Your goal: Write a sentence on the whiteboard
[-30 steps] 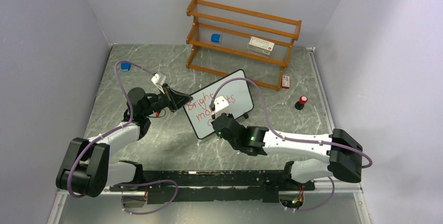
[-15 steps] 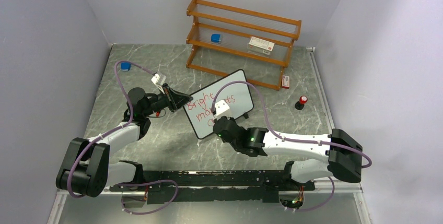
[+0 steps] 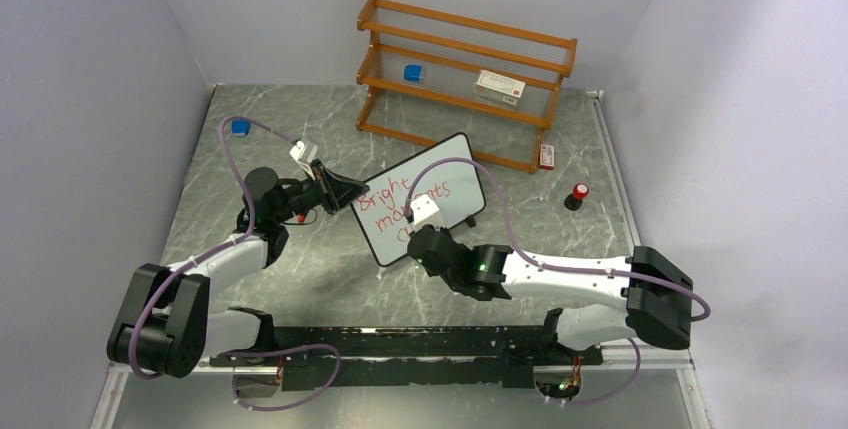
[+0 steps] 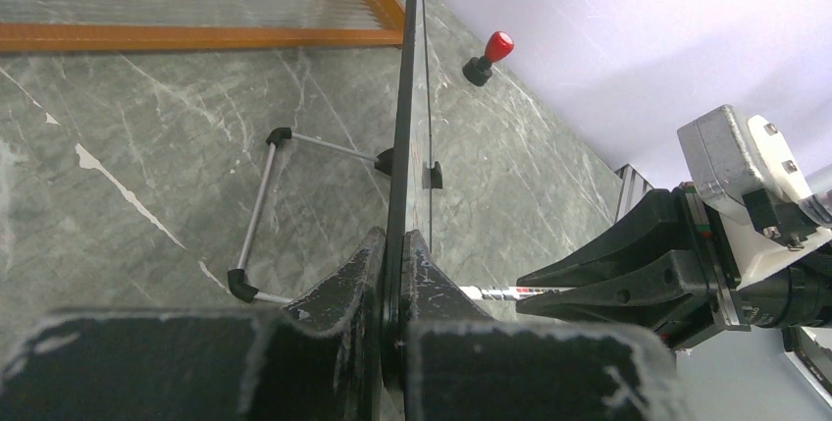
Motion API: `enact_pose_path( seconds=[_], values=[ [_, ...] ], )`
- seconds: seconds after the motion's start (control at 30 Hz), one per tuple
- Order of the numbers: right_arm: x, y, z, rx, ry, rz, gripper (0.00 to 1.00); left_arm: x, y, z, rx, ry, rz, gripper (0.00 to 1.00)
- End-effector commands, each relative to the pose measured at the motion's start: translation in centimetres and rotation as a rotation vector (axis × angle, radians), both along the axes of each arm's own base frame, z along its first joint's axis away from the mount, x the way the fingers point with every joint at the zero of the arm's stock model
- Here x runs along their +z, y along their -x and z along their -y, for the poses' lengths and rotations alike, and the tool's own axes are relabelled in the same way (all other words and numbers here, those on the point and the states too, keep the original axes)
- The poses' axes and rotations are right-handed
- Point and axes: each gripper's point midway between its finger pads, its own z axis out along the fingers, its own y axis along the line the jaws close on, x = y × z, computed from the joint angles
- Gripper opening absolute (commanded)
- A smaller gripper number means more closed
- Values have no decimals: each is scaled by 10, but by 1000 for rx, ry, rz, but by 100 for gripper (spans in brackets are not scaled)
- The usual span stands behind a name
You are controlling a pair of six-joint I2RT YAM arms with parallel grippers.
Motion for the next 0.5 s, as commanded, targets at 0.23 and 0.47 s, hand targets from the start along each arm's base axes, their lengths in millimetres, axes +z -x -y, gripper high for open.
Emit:
enact_pose_path(
  seconds=[0.23,0.47],
  values=[
    [22,-14,-6,-43,-71,82,0,-8,-1,1,2,-33,-12,5],
    [35,-21,-10,-52,-99,119,0,-8,-1,1,-1,-32,-10,5]
  ],
)
